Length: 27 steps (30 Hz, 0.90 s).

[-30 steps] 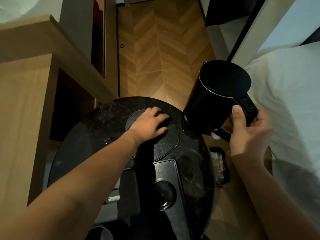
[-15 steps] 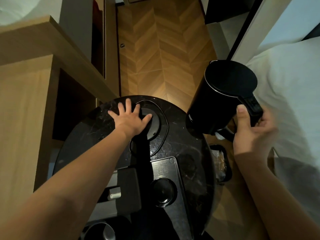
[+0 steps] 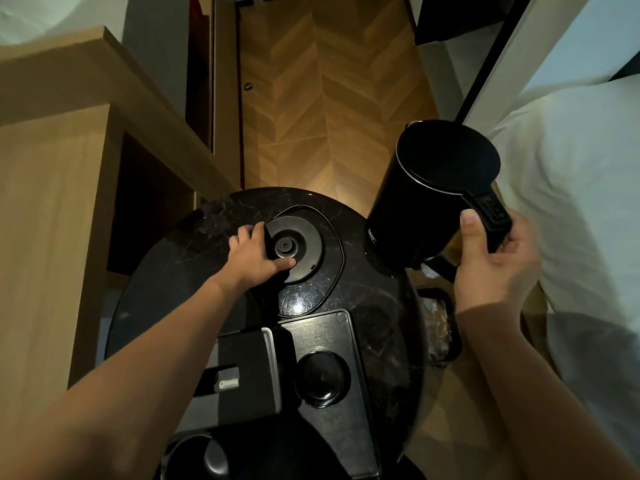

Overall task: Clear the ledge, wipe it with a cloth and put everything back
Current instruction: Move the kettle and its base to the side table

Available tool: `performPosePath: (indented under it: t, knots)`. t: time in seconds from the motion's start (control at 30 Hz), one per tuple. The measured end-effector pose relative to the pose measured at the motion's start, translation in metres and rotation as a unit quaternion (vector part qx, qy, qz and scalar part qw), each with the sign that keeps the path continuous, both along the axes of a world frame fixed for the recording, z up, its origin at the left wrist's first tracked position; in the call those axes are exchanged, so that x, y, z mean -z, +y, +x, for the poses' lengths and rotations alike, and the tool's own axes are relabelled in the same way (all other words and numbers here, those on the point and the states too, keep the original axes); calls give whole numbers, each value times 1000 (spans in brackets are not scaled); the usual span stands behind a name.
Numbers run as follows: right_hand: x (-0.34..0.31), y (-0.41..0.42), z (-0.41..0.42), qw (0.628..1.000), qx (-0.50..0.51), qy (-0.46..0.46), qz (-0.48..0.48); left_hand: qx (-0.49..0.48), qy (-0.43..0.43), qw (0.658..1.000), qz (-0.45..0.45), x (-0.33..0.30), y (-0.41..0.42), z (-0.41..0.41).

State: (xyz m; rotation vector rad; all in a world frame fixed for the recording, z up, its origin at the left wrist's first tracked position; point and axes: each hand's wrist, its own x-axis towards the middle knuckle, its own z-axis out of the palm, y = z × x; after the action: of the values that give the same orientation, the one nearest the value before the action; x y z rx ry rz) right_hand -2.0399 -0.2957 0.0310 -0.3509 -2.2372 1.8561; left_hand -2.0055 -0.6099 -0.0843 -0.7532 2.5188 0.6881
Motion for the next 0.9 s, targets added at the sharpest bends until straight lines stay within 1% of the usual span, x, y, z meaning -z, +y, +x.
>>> performPosePath:
  t: [0.1, 0.2, 0.3, 0.37, 0.47, 0.57, 0.67, 0.73, 0.77, 0.8, 0.83, 0.87, 0.9]
  knots:
    - [0, 0, -1, 1000, 6, -1, -7, 20, 25, 999, 41, -2, 10, -14]
    - [2, 2, -2, 1000, 6, -1, 0, 83, 34, 991, 95, -2, 37, -35]
    - [4, 6, -3, 1000, 6, -5, 11, 184, 7, 981, 63, -1, 60, -52]
    - [4, 9, -4, 1000, 7, -5, 23, 217, -13, 975, 44, -1, 64, -60]
    - [3, 12, -4, 1000, 9, -1, 28, 247, -34, 968, 42, -1, 69, -65]
    - [2, 11, -3, 1000, 2, 2, 30, 257, -35, 965, 40, 0, 72, -66]
    - [0, 2, 3, 1000, -15, 11, 16, 265, -39, 963, 17, -6, 67, -58]
    - [0, -6, 8, 999, -31, 11, 10, 242, -37, 969, 25, -8, 52, -48]
    - [0, -11, 10, 999, -41, 10, 6, 202, -30, 977, 52, -8, 43, -42]
    - [1, -16, 13, 999, -52, 6, 0, 137, -17, 986, 99, -9, 32, -36]
    - [0, -22, 17, 998, -64, 1, -12, 55, 12, 985, 163, -12, 24, -30]
    - [0, -27, 21, 997, -78, -2, -23, -30, 51, 971, 232, -17, 19, -25]
    - [1, -32, 26, 995, -93, -1, -23, -97, 90, 949, 288, -25, 16, -21]
